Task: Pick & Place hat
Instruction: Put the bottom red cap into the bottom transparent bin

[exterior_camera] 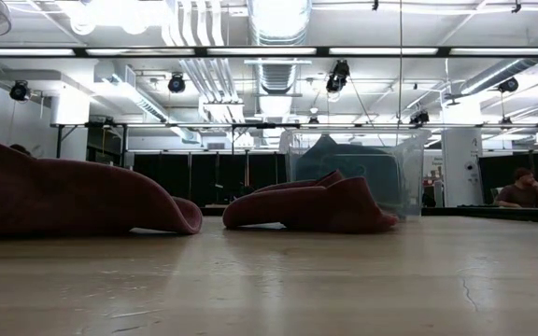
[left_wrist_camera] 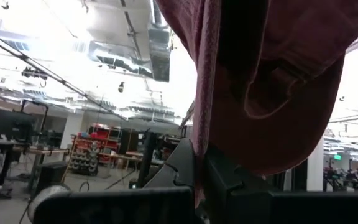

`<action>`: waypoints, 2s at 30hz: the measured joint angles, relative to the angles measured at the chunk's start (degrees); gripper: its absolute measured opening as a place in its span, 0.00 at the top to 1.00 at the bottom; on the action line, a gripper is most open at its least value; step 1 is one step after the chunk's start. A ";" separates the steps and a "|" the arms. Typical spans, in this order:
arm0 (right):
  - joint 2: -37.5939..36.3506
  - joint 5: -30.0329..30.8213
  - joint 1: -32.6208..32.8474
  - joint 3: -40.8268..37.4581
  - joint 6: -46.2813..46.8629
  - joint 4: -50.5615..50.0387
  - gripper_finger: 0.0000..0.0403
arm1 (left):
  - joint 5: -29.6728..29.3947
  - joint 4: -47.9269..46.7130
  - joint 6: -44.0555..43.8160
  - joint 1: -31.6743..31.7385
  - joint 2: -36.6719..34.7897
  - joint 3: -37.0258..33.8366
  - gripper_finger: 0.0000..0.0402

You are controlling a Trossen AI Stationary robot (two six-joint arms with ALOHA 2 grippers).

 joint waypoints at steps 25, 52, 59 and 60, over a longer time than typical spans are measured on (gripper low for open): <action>3.34 0.14 0.18 5.91 -2.30 -0.61 0.77 | 1.43 -3.77 -0.81 0.00 -2.76 -0.57 0.98; 2.29 4.93 -0.05 6.91 4.78 -3.05 0.97 | 1.37 -8.89 0.91 0.07 -0.90 -1.05 0.82; -2.07 6.83 -0.76 6.91 9.92 -6.38 0.98 | -0.74 -15.89 8.55 0.10 -2.23 -0.97 0.73; -2.95 7.21 -0.97 6.90 10.84 -7.57 0.98 | -1.30 -17.13 9.74 0.09 -2.31 -0.97 0.73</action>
